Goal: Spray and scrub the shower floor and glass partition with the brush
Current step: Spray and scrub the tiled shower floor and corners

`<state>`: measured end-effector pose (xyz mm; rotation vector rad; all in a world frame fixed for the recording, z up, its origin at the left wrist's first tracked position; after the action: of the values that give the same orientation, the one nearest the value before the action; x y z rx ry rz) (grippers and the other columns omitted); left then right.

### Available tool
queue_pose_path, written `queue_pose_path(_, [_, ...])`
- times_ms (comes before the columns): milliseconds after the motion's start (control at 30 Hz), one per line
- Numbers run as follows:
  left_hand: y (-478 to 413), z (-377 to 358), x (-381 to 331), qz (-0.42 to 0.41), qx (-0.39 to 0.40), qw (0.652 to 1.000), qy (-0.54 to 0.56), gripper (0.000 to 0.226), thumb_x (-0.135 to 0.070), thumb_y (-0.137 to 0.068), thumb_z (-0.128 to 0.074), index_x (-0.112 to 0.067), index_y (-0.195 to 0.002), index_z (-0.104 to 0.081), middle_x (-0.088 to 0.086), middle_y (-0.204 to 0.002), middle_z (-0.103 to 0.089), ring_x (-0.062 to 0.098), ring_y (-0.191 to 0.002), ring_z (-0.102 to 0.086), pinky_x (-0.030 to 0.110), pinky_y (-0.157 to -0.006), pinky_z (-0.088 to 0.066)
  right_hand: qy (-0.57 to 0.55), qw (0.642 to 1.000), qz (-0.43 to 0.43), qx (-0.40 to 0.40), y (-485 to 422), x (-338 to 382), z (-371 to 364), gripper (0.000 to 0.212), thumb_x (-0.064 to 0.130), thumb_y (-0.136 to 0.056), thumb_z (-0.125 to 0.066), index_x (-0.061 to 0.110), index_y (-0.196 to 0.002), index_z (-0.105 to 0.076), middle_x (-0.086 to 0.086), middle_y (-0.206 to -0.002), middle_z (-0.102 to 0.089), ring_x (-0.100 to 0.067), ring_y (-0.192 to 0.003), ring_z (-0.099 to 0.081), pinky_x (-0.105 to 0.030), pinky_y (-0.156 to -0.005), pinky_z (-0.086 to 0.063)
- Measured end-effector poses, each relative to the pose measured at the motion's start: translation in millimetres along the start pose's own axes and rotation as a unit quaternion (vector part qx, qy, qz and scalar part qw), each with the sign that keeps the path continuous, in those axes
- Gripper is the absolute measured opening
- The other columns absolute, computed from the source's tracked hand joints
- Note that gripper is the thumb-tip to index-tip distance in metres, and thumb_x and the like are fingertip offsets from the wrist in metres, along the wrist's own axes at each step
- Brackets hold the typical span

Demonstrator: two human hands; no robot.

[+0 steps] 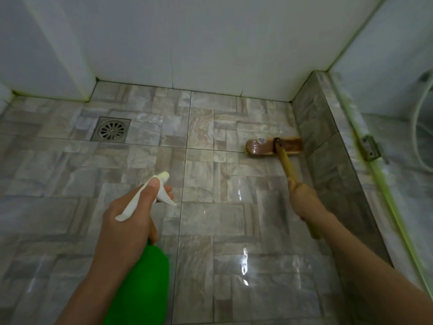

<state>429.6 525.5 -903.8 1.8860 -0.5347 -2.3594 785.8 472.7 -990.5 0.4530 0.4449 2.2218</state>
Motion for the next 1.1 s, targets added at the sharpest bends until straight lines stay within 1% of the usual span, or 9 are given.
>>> queue_pose_path(233, [-7,7,5,-0.017,-0.022,1.000,0.007,0.039,-0.073,-0.083,-0.047,-0.053,-0.098,-0.076,0.010,-0.084,-0.078,0.017,-0.038,-0.050,0.029,-0.048,-0.047,0.060,0.998,0.002,-0.004,-142,84,78,0.039,-0.002,-0.094,-0.039,-0.005,-0.134,-0.039,-0.032,-0.128,-0.049,-0.045,-0.112,-0.054,-0.046,-0.077,-0.046])
queue_pose_path(333, [-9,10,9,-0.010,-0.031,0.999,0.016,0.031,-0.071,-0.090,-0.052,-0.052,-0.093,-0.077,0.010,-0.082,-0.078,0.016,-0.038,-0.049,0.028,-0.047,-0.045,0.003,0.999,0.013,-0.031,-138,94,82,0.059,-0.017,-0.082,-0.048,-0.001,-0.137,-0.034,-0.035,-0.121,-0.051,-0.047,-0.104,-0.056,-0.040,-0.061,-0.046])
queue_pose_path(467, [-10,11,8,0.011,-0.043,0.999,0.014,0.027,-0.068,-0.087,-0.052,-0.058,-0.081,-0.076,0.030,-0.086,-0.073,0.015,-0.038,-0.050,0.024,-0.043,-0.046,0.016,0.998,0.063,-0.011,-56,60,31,0.034,0.018,-0.103,-0.025,0.000,-0.120,-0.048,-0.025,-0.093,-0.060,-0.038,-0.073,-0.062,-0.032,-0.052,-0.048])
queue_pose_path(533, [-14,15,10,0.019,-0.050,0.998,0.014,0.029,-0.065,-0.084,-0.046,-0.061,-0.076,-0.074,0.034,-0.088,-0.071,0.015,-0.038,-0.050,0.020,-0.042,-0.044,0.029,0.998,0.056,-0.016,-47,70,18,0.050,0.035,-0.104,-0.018,0.001,-0.097,-0.053,-0.015,-0.077,-0.058,-0.028,-0.054,-0.056,-0.029,-0.039,-0.040])
queue_pose_path(667, [-13,22,13,0.017,-0.050,0.998,0.031,0.032,-0.064,-0.086,-0.048,-0.053,-0.078,-0.077,0.025,-0.089,-0.075,0.018,-0.041,-0.048,0.025,-0.045,-0.045,0.075,0.994,0.078,-0.019,-93,145,38,0.042,0.025,-0.104,-0.021,-0.004,-0.114,-0.051,-0.023,-0.096,-0.061,-0.037,-0.080,-0.062,-0.042,-0.066,-0.054])
queue_pose_path(767, [-9,33,10,0.022,-0.067,0.996,0.049,0.032,-0.063,-0.083,-0.049,-0.049,-0.077,-0.077,0.016,-0.088,-0.077,0.017,-0.039,-0.046,0.024,-0.042,-0.043,0.050,0.997,0.052,-0.012,-102,171,45,0.033,0.007,-0.102,-0.025,-0.003,-0.129,-0.041,-0.020,-0.086,-0.058,-0.032,-0.067,-0.058,-0.038,-0.050,-0.047])
queue_pose_path(867, [-11,41,9,0.014,-0.080,0.994,0.066,0.035,-0.054,-0.090,-0.051,-0.039,-0.076,-0.079,0.001,-0.061,-0.072,0.014,-0.035,-0.044,0.020,-0.040,-0.041,0.069,0.993,0.091,-0.031,-56,136,15,0.038,0.023,-0.105,-0.023,-0.001,-0.109,-0.052,-0.022,-0.094,-0.061,-0.037,-0.081,-0.062,-0.040,-0.064,-0.050])
queue_pose_path(967, [-14,52,13,0.030,-0.098,0.993,0.065,0.044,-0.057,-0.085,-0.047,-0.026,-0.082,-0.078,0.000,-0.037,-0.053,0.010,-0.031,-0.041,0.018,-0.038,-0.037,0.028,0.996,0.080,0.008,3,104,-26,0.054,0.044,-0.102,-0.024,0.005,-0.077,-0.053,-0.009,-0.067,-0.056,-0.028,-0.059,-0.056,-0.035,-0.053,-0.046])
queue_pose_path(1100, [-15,67,19,0.014,-0.113,0.990,0.088,0.036,-0.062,-0.078,-0.050,-0.043,-0.085,-0.080,0.023,-0.081,-0.072,0.015,-0.036,-0.045,0.021,-0.038,-0.040,0.040,0.990,0.137,0.004,-22,178,-31,0.061,0.047,-0.101,-0.022,-0.001,-0.092,-0.059,-0.017,-0.078,-0.061,-0.029,-0.062,-0.056,-0.036,-0.057,-0.049])
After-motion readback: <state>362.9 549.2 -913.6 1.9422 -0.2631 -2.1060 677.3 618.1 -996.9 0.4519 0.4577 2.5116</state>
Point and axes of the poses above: each hand's wrist, its own y-axis away from the middle knuckle, its own z-axis out of the back of the hand, x = y × z, the point moved 1 cm from there along -y, towards the middle knuckle
